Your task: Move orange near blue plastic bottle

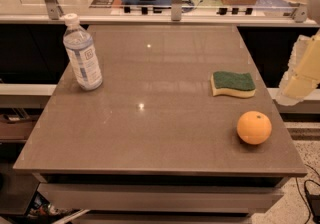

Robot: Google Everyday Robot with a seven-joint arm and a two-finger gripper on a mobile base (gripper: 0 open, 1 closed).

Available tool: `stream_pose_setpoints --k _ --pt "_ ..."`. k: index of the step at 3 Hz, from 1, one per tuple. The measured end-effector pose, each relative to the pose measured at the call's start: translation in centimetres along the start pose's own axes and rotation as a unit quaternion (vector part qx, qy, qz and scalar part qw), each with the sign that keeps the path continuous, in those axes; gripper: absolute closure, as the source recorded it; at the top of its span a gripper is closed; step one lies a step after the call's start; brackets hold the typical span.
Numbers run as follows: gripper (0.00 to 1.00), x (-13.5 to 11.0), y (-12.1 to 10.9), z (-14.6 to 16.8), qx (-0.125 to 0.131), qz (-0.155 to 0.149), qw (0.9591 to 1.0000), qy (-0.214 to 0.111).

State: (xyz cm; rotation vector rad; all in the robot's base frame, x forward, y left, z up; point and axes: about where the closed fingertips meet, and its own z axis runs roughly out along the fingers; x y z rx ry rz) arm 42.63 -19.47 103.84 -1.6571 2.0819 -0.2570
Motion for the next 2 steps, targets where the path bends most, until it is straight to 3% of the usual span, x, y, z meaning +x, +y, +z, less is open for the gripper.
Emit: stream_pose_setpoints --k 1,2 --pt "0.0 -0.15 0.0 -0.22 0.002 -0.001 1.0 -0.002" --pt "0.0 -0.09 0.15 0.54 -0.014 0.009 0.9993 -0.034"
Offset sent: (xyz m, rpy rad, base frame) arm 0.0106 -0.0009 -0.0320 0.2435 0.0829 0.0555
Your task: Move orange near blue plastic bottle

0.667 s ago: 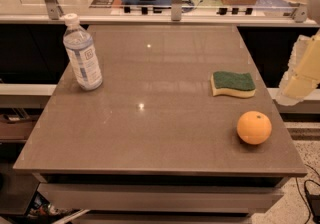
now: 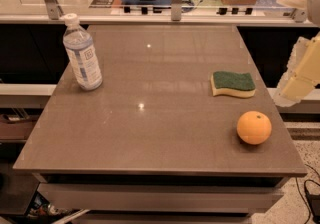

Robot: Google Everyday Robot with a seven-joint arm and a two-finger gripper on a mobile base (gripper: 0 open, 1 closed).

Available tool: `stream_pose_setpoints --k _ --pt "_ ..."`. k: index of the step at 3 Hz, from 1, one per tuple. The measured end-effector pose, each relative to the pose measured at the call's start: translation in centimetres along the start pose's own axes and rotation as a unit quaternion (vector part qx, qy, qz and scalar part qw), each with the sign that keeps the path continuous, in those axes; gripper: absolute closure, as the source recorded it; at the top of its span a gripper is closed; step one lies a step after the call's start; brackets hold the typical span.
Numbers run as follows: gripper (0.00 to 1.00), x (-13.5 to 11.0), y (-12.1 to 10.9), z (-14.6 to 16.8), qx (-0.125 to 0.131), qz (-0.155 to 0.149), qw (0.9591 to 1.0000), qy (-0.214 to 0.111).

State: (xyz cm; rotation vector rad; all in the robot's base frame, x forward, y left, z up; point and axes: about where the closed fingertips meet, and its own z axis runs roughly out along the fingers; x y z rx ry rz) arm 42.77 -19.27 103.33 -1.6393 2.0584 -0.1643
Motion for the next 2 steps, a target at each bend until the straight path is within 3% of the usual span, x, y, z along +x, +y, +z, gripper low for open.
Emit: stream_pose_setpoints --k 1,2 --pt "0.0 0.9 0.6 2.2 -0.029 0.027 0.998 -0.049" --pt "0.0 2.2 1.5 4.6 -0.052 0.059 0.9927 -0.092"
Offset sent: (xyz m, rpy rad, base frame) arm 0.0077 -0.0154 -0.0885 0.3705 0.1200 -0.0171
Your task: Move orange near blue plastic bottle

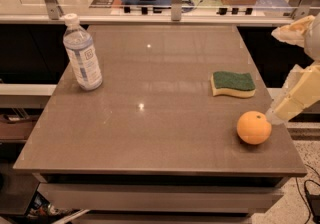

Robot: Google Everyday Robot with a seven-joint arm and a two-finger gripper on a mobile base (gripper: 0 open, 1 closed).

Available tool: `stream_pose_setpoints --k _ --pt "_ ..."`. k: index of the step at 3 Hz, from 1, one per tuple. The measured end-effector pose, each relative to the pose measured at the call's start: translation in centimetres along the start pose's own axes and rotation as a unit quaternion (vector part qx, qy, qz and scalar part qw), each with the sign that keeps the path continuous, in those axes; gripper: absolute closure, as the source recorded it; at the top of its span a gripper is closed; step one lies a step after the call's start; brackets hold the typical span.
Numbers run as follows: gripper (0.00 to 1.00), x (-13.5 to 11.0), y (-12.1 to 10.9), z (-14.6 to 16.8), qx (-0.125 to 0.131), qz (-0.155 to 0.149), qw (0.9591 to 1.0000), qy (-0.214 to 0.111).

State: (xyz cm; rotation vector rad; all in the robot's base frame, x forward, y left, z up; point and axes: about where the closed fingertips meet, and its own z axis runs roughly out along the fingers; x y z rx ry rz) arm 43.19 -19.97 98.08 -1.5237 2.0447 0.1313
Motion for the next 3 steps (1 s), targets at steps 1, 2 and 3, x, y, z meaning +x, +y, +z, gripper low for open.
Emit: stream_pose_setpoints --k 1,2,3 --pt "0.0 1.5 0.6 1.4 -0.013 0.025 0.9993 -0.026" --pt "0.0 3.1 1.2 2.6 -0.019 0.048 0.9975 -0.049" --pt "0.0 4.6 1.6 4.2 -0.014 0.067 0.994 -0.085"
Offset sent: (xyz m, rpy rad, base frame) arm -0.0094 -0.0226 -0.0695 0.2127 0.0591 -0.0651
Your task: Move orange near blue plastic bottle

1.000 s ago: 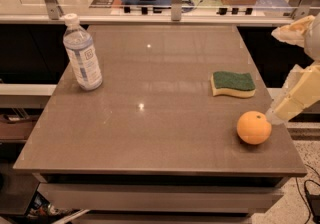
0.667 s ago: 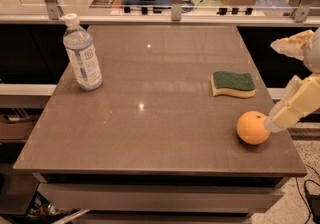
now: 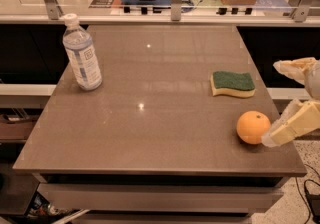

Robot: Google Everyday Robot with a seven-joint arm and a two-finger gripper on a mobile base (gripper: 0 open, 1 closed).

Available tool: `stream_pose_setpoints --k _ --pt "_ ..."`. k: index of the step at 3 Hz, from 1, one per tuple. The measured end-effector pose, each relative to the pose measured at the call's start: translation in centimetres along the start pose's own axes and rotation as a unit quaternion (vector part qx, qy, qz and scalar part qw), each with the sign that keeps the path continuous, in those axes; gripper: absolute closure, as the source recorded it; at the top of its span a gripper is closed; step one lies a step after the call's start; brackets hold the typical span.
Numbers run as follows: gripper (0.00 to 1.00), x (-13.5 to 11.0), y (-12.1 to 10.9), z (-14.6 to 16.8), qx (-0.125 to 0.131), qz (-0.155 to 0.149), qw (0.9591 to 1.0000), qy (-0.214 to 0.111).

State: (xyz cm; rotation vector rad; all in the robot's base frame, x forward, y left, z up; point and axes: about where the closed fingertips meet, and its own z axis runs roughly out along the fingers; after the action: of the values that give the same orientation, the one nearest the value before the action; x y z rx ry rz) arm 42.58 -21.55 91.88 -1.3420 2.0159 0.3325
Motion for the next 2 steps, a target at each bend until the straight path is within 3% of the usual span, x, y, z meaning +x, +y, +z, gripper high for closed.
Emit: stream_pose_setpoints --k 2 --pt "0.0 1.2 0.1 3.2 0.007 0.028 0.9957 -0.088"
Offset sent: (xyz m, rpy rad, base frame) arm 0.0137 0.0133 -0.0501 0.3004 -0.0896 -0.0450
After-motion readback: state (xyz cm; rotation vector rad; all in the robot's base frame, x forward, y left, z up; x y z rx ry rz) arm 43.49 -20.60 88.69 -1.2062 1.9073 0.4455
